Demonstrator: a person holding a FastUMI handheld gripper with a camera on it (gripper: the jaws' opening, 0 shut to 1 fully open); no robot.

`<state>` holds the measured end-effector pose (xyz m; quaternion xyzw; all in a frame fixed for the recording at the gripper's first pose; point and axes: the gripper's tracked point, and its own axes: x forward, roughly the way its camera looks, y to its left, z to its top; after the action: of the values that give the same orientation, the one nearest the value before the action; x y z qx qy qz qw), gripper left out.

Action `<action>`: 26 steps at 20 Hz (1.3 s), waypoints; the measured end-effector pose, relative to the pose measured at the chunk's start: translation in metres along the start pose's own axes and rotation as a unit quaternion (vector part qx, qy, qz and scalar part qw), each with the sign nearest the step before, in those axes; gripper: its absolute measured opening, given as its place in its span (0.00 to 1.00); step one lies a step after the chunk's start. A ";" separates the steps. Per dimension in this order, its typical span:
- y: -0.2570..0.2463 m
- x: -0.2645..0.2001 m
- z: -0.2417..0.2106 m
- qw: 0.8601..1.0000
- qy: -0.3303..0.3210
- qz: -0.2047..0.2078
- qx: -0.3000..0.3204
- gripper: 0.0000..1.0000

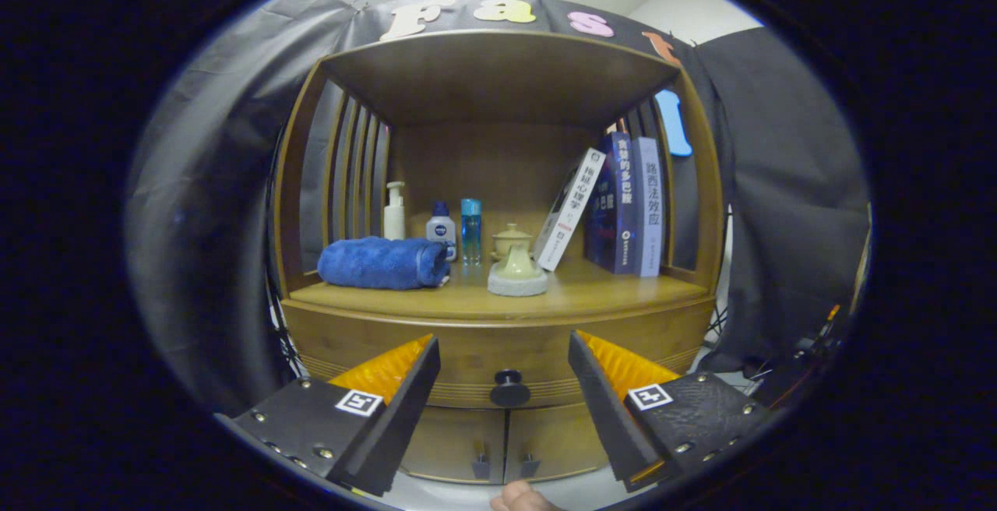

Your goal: Pull open the drawer, take out the items inside it, and place them on the countertop above the cabinet.

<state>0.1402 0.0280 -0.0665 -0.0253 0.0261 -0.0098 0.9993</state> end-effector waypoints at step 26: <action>-0.046 -0.161 0.196 0.998 -0.048 0.000 0.029 0.99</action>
<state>-0.0107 -0.0051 0.1397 0.0028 -0.0225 -0.0096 0.9997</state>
